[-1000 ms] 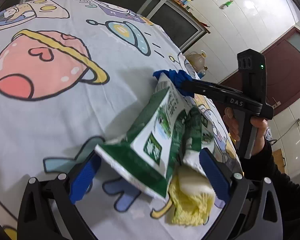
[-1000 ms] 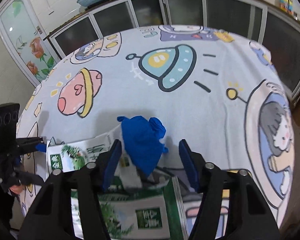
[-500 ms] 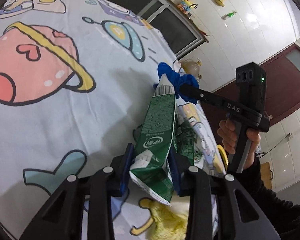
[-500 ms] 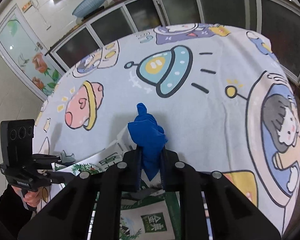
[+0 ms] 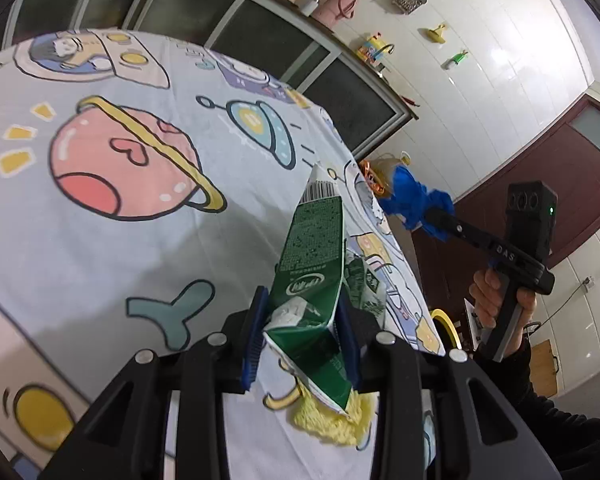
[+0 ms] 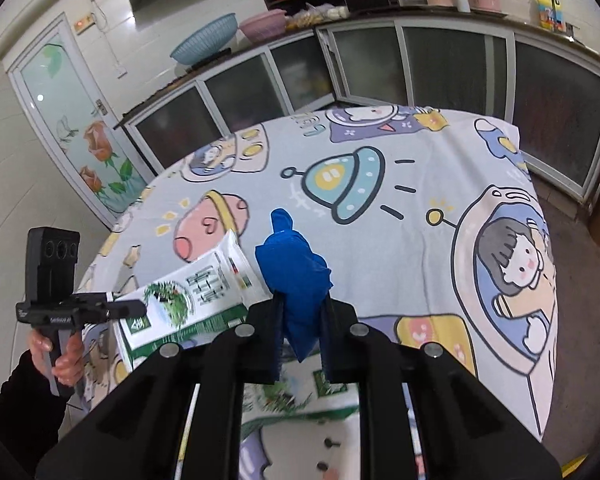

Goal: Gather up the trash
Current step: 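Carry the green carton and blue glove over the bin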

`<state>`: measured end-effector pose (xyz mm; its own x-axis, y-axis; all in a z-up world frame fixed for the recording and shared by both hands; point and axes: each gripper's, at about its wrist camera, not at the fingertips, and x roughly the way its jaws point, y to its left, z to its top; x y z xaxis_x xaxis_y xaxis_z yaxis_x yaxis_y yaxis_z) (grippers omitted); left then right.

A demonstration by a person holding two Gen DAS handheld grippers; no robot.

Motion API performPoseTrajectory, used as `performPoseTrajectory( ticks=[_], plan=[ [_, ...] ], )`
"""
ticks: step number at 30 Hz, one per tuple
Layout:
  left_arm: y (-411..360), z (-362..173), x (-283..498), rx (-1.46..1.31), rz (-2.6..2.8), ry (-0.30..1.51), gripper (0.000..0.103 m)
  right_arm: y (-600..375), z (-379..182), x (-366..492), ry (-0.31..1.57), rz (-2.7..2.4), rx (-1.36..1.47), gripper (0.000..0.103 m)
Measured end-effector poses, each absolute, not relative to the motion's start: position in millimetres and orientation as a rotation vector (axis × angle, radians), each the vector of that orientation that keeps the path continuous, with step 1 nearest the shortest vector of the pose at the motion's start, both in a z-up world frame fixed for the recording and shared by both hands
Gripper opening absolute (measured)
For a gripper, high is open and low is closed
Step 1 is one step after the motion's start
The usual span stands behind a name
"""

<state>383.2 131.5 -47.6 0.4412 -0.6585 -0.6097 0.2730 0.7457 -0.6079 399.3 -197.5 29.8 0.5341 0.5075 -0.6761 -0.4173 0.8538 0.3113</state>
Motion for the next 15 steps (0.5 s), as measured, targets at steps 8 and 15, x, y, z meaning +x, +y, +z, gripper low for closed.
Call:
performPoseTrajectory(
  ticks=[8,15],
  plan=[
    [136.1,-22.9,338.1,-0.423,-0.559,0.888,0.031,-205.3,46.4,341.8,0.805,0.590,0.100,0.014],
    [112.0,-6.5,291.8,-0.365,-0.556,0.853,0.031,-225.2,45.0,286.7,0.779,0.592,0.114,0.014]
  ],
)
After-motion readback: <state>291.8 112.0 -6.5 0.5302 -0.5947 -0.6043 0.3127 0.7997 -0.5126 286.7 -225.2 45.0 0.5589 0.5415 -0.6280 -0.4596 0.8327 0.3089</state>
